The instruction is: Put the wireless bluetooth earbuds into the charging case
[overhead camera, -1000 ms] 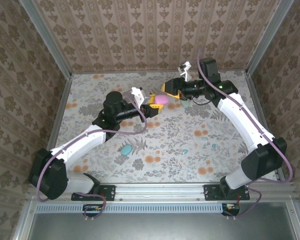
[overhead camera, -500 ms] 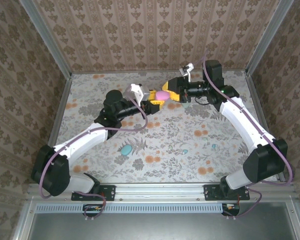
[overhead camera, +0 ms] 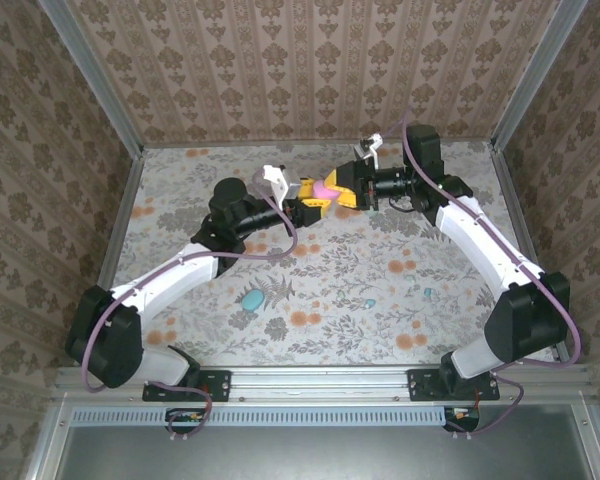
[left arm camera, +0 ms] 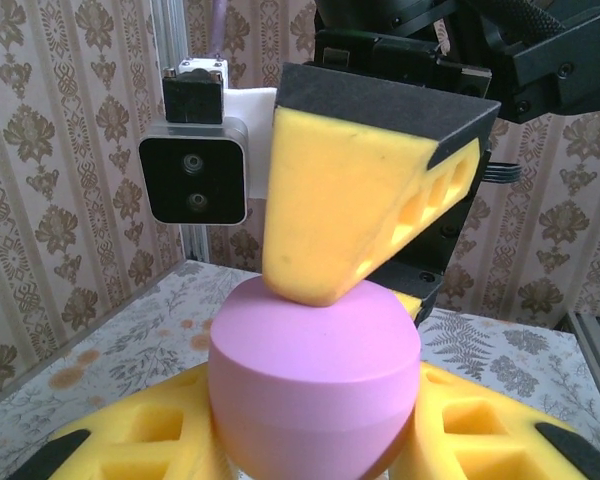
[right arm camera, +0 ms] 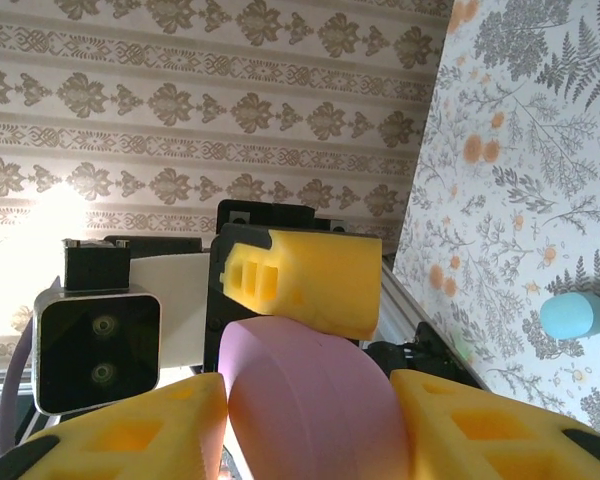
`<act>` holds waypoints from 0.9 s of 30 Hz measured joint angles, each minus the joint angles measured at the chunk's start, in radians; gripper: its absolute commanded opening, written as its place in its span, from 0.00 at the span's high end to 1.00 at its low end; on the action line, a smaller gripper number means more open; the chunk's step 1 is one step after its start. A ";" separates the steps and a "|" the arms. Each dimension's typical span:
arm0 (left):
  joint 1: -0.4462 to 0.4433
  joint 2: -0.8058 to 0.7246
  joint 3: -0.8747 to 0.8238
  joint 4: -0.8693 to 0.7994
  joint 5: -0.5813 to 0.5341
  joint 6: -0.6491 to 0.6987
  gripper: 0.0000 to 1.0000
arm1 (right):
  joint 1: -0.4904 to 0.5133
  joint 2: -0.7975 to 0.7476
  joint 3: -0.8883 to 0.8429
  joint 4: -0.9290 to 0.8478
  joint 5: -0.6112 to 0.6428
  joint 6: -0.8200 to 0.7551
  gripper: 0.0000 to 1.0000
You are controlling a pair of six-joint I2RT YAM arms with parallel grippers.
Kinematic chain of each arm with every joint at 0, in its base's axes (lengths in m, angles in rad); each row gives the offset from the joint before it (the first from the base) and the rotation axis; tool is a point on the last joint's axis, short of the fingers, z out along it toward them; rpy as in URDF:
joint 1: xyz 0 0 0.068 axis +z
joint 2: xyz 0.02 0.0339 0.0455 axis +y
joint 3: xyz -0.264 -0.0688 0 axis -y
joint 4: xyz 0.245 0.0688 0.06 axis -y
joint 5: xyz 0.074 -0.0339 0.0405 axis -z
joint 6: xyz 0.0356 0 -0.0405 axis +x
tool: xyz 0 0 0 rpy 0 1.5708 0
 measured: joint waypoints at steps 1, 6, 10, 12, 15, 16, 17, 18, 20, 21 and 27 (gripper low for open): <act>0.000 0.002 0.002 0.000 0.000 0.000 0.65 | 0.000 0.000 -0.003 0.008 -0.004 0.006 0.52; 0.001 0.002 0.005 -0.001 0.003 0.000 0.65 | -0.002 0.000 -0.023 0.056 -0.016 0.043 0.64; 0.002 0.002 0.005 -0.004 0.003 0.001 0.60 | -0.004 0.000 -0.027 0.069 -0.017 0.053 0.74; 0.003 0.002 0.005 -0.007 0.002 0.002 0.51 | -0.004 0.000 -0.029 0.072 -0.013 0.053 0.76; 0.005 0.002 0.006 -0.024 -0.008 0.005 0.31 | -0.004 0.000 -0.037 0.074 0.008 0.048 0.80; 0.005 0.002 0.006 -0.030 -0.018 0.009 0.25 | -0.004 -0.001 -0.044 0.077 0.023 0.045 0.80; 0.005 0.002 0.006 -0.037 -0.034 0.014 0.23 | -0.004 -0.001 -0.053 0.082 0.040 0.045 0.79; 0.006 0.002 0.006 -0.040 -0.045 0.016 0.21 | -0.004 -0.001 -0.061 0.086 0.058 0.045 0.79; 0.007 -0.002 0.001 -0.044 -0.081 0.019 0.18 | -0.004 -0.001 -0.080 0.098 0.110 0.042 0.79; 0.007 -0.008 -0.007 -0.045 -0.099 0.020 0.17 | -0.004 -0.001 -0.090 0.111 0.138 0.042 0.79; 0.017 -0.119 -0.123 -0.060 -0.297 0.005 0.11 | -0.004 0.013 -0.183 0.172 0.357 0.023 0.80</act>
